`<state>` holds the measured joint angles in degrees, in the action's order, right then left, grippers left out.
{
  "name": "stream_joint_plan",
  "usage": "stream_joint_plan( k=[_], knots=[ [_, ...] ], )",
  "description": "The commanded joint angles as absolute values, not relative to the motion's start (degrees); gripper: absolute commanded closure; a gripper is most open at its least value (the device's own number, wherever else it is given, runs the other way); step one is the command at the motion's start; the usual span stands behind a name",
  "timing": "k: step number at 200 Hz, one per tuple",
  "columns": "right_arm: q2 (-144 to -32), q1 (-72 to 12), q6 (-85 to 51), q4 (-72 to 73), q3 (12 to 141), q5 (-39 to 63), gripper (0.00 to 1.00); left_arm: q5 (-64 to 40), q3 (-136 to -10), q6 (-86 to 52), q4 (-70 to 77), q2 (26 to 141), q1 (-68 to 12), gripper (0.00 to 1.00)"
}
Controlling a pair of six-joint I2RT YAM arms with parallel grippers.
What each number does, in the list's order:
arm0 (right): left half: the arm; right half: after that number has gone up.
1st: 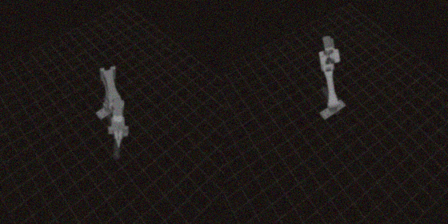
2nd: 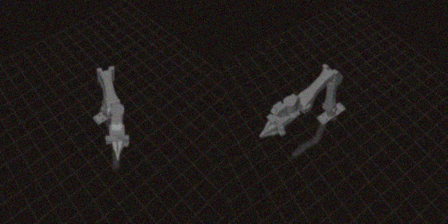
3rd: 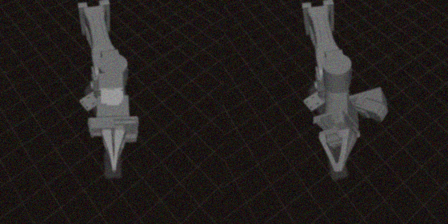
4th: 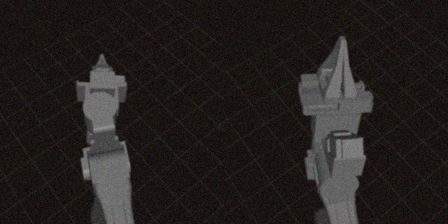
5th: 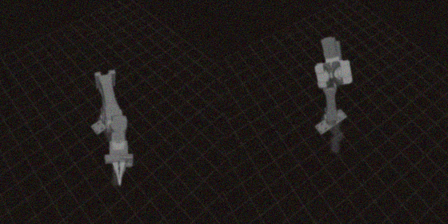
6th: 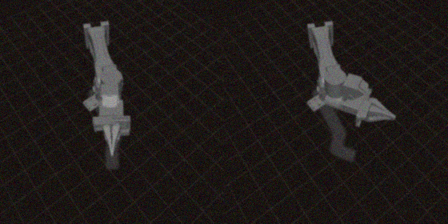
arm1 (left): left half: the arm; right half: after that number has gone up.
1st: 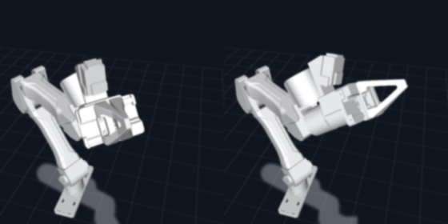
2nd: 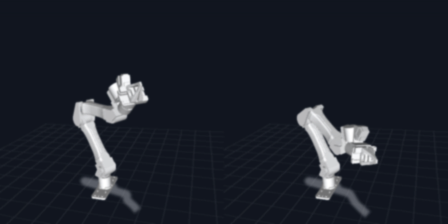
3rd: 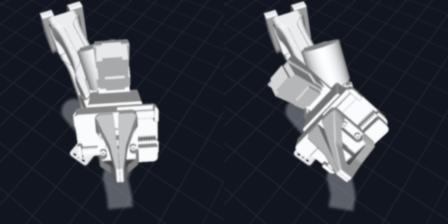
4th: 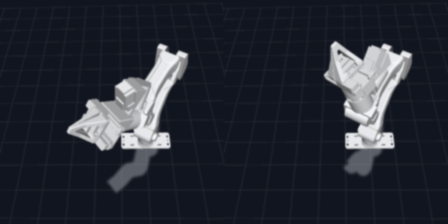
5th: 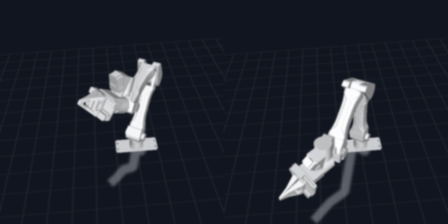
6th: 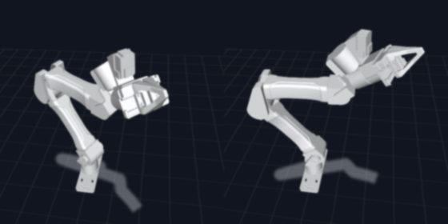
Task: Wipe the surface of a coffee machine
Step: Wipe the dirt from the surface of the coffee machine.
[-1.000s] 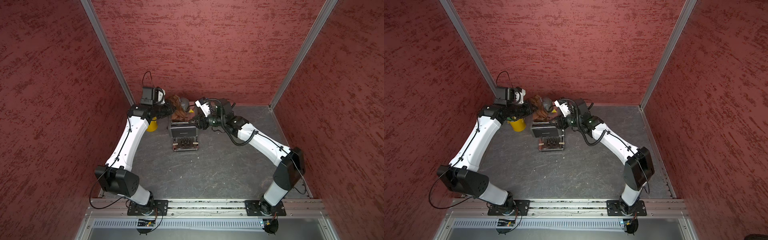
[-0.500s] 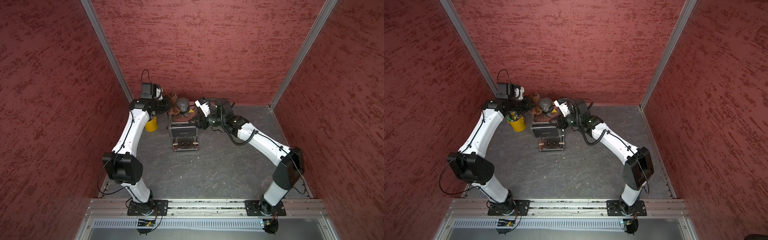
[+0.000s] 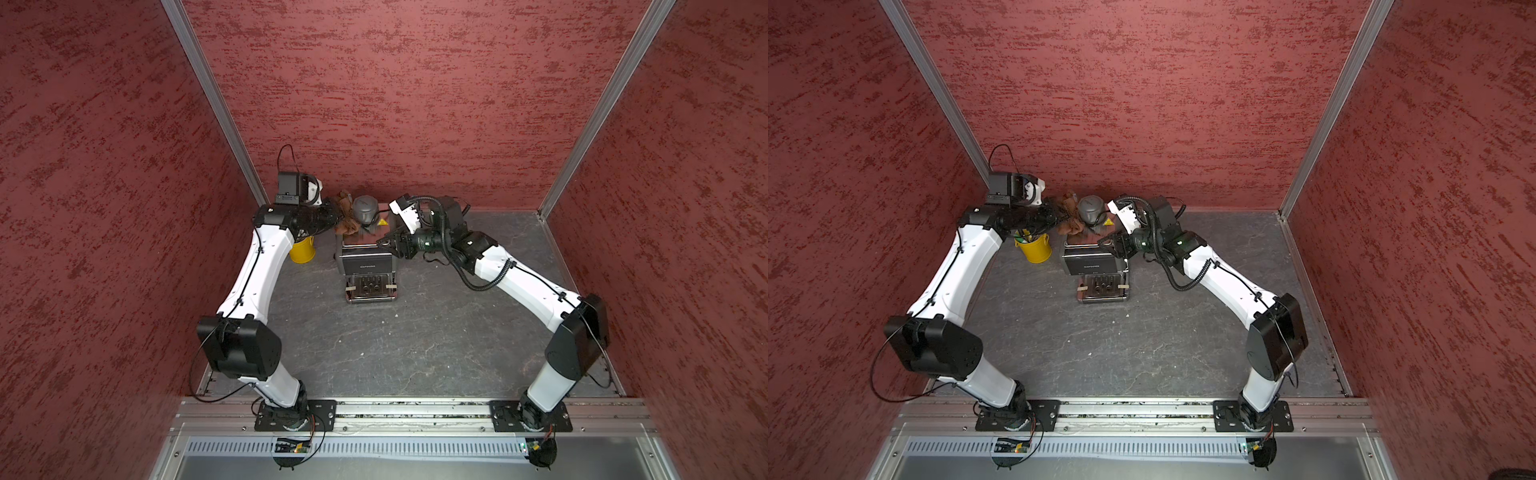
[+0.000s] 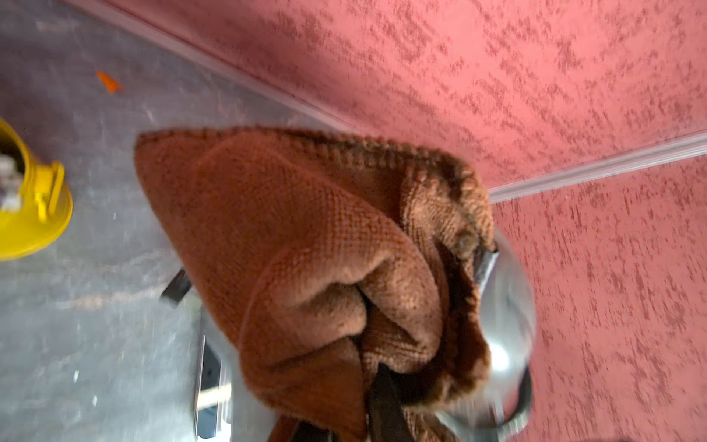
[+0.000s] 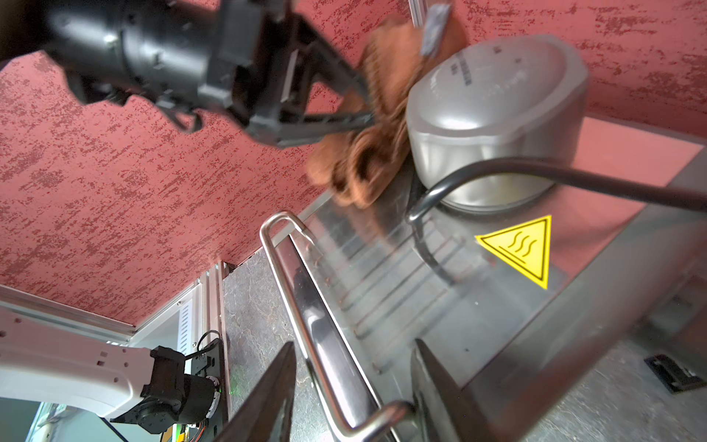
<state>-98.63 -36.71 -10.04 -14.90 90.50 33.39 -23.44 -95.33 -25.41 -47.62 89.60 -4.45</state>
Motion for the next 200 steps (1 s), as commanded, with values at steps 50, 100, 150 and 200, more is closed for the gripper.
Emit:
stream_joint_plan(
  k=[50,100,150,200],
  knots=[
    [-94.55,-37.45,-8.81,-16.29,89.60,26.09,0.52,-26.62,-97.55,-27.30,-49.00,85.09,-4.92,1.00],
    [-87.99,-35.47,-11.94,-10.67,82.79,18.37,0.52,-22.25,-118.48,-23.64,-55.77,98.64,-11.95,1.00],
    [-83.52,-34.19,-12.10,-9.11,78.55,15.76,0.52,-15.92,-138.21,-22.27,-63.19,114.23,-17.22,1.00],
    [-81.81,-33.75,-12.30,-9.58,77.43,16.50,0.51,-11.06,-145.06,-21.30,-69.40,119.37,-20.24,1.00]
  ],
)
